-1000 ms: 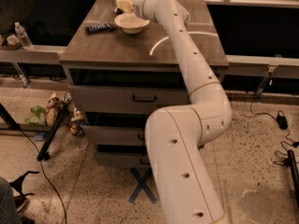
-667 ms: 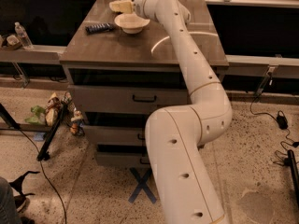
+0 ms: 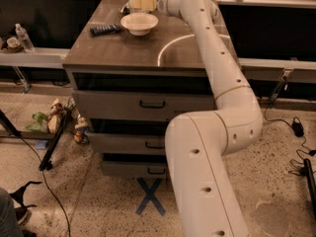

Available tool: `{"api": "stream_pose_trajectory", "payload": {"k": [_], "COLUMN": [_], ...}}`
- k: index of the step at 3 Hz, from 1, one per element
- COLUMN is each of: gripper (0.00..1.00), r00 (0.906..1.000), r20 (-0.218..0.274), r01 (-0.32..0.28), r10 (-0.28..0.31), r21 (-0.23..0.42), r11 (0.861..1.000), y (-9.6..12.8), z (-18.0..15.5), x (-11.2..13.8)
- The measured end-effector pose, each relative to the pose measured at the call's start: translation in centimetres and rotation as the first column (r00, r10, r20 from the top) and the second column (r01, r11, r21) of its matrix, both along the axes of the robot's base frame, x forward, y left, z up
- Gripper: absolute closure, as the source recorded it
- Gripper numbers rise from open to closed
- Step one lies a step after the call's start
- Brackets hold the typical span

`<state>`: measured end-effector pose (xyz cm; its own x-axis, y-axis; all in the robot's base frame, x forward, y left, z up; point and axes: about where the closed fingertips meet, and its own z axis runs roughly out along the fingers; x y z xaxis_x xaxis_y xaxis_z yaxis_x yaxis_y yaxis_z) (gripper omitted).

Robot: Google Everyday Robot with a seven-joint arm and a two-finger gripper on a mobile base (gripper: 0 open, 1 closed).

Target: Place water bottle into paper bowl

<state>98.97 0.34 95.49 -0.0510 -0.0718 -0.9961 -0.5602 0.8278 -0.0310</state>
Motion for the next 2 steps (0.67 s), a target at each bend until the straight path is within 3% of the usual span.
{"api": "stream_pose_trajectory", "payload": {"k": [1, 2], "gripper": [0.0, 0.0], "r00": [0.9975, 0.9914], "r20": [-0.028, -0.029], "r01": [0.063, 0.123], "r10": [-0.065, -0.127], "r21": [-0.051, -0.112], "r11": [0.997, 0.986], "y": [-6.5, -11.7], "z": [1.7, 3.4], "x": [-1.5, -2.9]}}
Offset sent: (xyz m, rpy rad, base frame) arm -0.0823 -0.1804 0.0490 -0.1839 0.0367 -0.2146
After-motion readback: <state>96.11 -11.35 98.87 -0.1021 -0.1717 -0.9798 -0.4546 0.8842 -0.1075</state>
